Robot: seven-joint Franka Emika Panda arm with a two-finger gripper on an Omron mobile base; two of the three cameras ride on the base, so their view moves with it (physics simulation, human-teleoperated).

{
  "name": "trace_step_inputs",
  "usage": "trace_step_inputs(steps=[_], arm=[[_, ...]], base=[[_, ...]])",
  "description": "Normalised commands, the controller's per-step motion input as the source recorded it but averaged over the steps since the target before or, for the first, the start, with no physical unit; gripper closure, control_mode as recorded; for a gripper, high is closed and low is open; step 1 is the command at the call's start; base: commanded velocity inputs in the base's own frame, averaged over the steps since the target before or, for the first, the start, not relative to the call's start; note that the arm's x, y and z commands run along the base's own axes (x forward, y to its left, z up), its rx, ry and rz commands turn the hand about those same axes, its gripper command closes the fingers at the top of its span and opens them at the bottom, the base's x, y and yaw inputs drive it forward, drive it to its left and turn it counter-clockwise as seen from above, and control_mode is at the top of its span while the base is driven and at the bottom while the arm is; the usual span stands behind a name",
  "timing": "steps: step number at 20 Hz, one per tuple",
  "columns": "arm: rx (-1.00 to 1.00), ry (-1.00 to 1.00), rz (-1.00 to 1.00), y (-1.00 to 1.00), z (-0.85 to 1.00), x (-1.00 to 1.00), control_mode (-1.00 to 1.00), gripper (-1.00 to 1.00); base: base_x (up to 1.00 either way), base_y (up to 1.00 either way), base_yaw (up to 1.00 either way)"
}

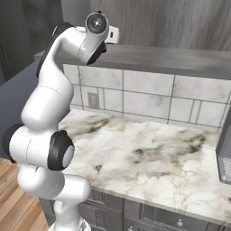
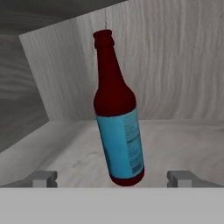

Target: Open the cabinet directly in front. Then move the beer and the mug to the dining counter with the candle on it.

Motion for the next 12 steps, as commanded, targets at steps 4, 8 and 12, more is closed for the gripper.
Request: trace_step_inputs(steps=[4,8,12], arm=[[0.00,0.00,0.00,0.06,0.00,0.18,-1.00,-1.00],[0.00,0.00,0.00,0.02,0.00,0.21,-1.00,-1.00],[0.00,0.00,0.00,0.00,0.00,0.17,-1.00,-1.00]], base=[[0.00,0.00,0.00],[0.00,0.00,0.00],[0.00,0.00,0.00]])
